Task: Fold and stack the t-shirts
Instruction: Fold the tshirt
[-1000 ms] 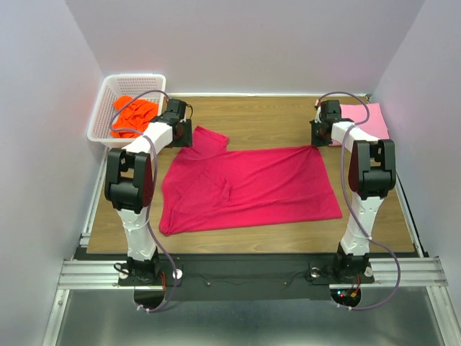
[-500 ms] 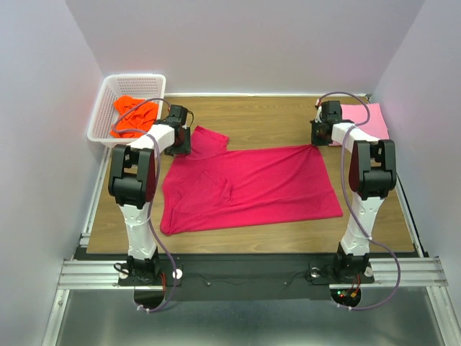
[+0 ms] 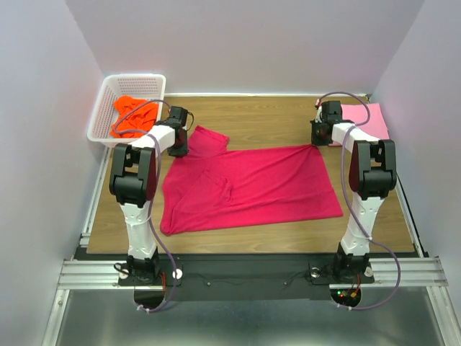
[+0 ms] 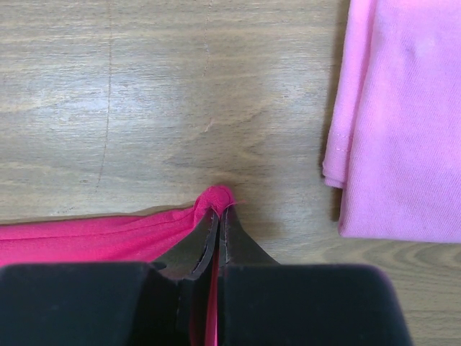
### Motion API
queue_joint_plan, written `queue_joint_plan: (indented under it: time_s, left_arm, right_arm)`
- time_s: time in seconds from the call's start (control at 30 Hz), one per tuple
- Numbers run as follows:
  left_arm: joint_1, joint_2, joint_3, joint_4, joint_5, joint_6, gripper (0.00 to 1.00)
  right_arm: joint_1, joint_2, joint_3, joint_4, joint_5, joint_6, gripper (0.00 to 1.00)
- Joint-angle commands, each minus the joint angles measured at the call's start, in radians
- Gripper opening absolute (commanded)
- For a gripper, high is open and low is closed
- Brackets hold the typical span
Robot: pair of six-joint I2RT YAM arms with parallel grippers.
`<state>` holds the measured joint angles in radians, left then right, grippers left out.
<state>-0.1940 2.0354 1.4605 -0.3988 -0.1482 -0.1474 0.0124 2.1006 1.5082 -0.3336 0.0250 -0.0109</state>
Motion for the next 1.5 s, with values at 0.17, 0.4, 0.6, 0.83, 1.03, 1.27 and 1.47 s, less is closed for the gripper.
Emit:
queue_joint_plan:
  time_s: [0.17,0.4,0.6,0.83,1.03,1.27,1.47]
  left_arm:
    - [0.018,0.059,-0.019,-0.005,-0.024,0.011,0.07]
    - [0.036,0.025,-0.025,0.014,-0.037,0.017,0.0]
    - [0.062,-0.041,-0.031,0.035,-0.037,0.014,0.0]
    - [0.062,-0.064,-0.035,0.054,0.05,0.034,0.0]
    - [0.061,-0.101,-0.042,0.067,0.094,0.042,0.0]
    - [0.059,-0.181,-0.046,0.064,0.13,0.042,0.0]
    - [0.059,-0.231,-0.075,0.06,0.137,0.032,0.0]
  right_arm:
    - [-0.008,0.027,-0.037,-0.013,0.03,0.002,0.01]
    - [-0.008,-0.002,-0.028,-0.015,0.076,0.002,0.01]
    - [-0.042,-0.036,-0.052,0.002,0.104,0.006,0.01]
    - [-0.043,-0.048,-0.043,0.002,0.041,0.035,0.01]
    - [-0.042,-0.089,-0.051,0.002,0.007,0.046,0.01]
    - [-0.042,-0.161,-0.098,0.001,-0.019,0.094,0.01]
    - [-0.042,-0.211,-0.126,0.002,-0.02,0.123,0.01]
